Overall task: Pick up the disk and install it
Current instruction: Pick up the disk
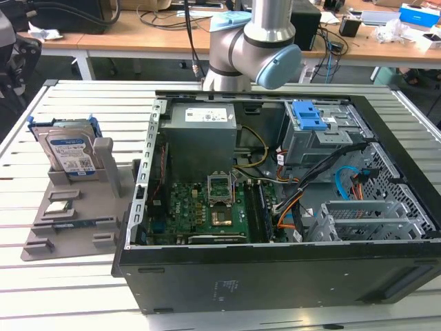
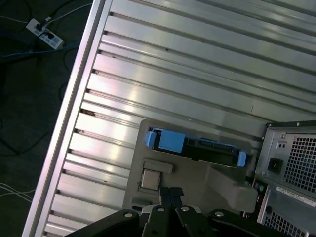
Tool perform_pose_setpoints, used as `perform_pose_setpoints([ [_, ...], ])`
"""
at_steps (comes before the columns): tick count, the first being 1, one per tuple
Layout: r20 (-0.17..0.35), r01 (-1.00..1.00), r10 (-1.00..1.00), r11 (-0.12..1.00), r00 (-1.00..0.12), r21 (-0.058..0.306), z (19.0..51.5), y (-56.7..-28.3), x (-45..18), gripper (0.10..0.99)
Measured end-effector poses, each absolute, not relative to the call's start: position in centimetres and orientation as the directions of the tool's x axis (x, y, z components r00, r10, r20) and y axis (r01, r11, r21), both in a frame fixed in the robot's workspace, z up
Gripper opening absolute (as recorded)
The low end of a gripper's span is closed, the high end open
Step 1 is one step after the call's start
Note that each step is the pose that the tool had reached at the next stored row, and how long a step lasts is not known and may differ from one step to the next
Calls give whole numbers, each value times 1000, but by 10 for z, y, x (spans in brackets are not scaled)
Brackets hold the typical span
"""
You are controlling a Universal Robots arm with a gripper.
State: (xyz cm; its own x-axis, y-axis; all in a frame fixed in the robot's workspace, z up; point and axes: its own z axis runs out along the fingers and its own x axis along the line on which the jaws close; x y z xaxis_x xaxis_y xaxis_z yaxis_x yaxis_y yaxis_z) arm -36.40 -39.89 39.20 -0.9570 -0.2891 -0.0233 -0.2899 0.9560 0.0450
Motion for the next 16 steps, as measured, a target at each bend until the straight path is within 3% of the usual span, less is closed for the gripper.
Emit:
perform_pose_setpoints([
  [16,-23,-463,-462,885,-886,45,392,-399,-364,106],
])
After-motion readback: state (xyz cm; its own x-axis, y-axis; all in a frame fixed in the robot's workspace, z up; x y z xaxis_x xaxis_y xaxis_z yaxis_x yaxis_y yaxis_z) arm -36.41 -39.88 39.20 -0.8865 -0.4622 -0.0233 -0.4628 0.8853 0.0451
